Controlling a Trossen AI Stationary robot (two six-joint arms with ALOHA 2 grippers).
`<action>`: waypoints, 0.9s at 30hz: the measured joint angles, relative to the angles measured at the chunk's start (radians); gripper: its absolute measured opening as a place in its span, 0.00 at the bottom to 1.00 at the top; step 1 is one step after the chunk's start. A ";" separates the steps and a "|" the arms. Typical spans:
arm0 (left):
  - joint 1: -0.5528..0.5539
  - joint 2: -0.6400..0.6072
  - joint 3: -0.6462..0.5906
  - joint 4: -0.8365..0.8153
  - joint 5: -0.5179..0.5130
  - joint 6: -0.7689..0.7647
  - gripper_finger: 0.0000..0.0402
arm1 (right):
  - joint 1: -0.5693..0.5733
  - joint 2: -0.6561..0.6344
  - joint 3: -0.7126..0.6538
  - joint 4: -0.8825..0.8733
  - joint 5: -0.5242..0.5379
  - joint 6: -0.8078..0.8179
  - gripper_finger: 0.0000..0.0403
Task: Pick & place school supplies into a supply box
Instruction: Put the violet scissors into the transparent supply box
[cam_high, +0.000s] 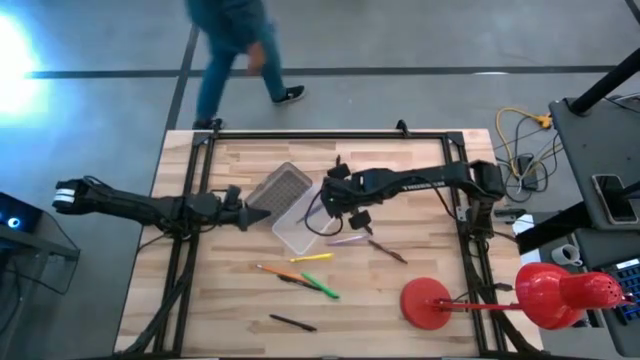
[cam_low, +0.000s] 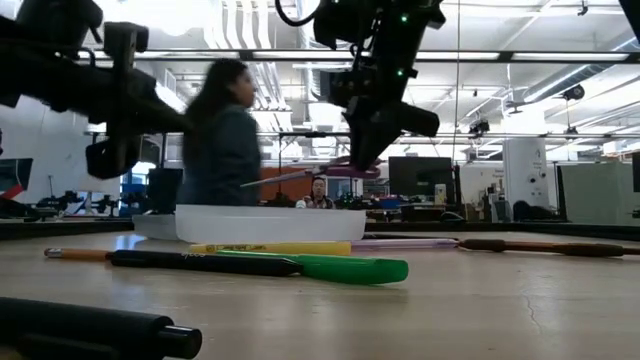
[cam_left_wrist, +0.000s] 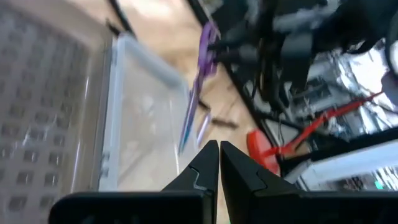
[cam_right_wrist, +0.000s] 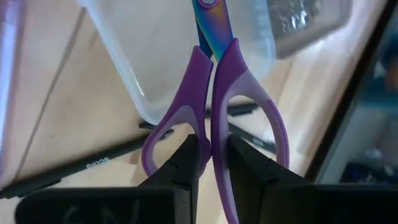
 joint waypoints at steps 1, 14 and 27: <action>0.000 0.000 0.010 0.000 -0.017 0.009 0.00 | 0.000 0.005 0.000 0.002 -0.013 -0.009 0.12; 0.000 0.002 0.061 -0.007 -0.103 0.018 0.00 | -0.005 0.142 0.064 0.092 -0.079 0.053 0.12; -0.001 0.003 0.062 -0.008 -0.103 0.012 0.00 | -0.011 0.257 0.131 0.080 -0.085 0.116 0.31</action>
